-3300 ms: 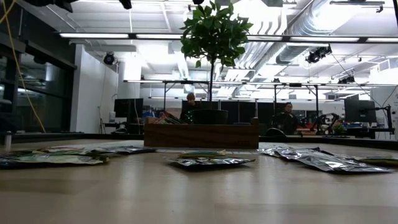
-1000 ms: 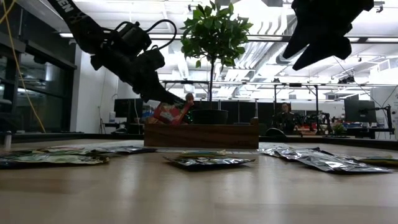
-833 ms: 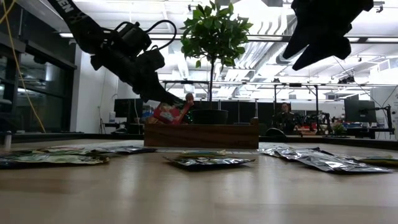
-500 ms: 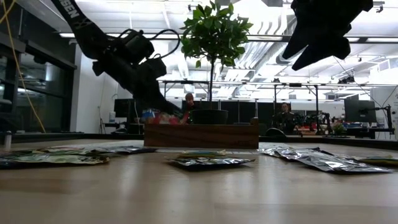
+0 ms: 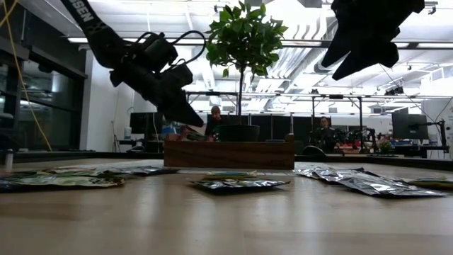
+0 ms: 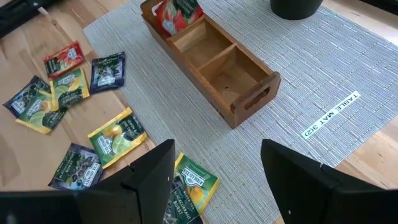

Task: Pick & Place Tea
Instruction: Put the red tea bag into the left section of the wooden organizer

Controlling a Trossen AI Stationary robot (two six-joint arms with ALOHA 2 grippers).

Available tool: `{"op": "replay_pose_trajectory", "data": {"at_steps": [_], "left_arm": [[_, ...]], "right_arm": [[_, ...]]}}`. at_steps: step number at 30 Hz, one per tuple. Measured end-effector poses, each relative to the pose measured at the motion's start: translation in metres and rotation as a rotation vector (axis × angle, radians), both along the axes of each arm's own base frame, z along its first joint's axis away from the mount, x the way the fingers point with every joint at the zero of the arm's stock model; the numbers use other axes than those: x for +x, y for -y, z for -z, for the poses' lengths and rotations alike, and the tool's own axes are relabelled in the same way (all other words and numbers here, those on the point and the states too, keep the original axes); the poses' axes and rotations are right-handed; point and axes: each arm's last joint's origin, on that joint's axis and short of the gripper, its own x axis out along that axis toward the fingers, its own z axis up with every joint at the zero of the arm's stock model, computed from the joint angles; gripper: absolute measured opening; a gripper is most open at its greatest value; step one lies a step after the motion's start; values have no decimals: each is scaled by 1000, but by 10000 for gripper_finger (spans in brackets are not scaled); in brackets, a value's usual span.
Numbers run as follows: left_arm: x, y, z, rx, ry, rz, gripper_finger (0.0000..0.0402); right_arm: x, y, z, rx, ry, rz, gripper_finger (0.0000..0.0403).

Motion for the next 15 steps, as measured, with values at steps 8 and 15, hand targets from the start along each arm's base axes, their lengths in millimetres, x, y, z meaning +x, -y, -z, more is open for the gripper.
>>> {"op": "replay_pose_trajectory", "data": {"at_steps": [8,15], "left_arm": [[5,-3,-9,30,5,-5,164],[11,-7,-24,58,-46,14,170]], "right_arm": [[0,0,0,-1,0,1,234],[0,0,0,3,-2,-3,234]]}}
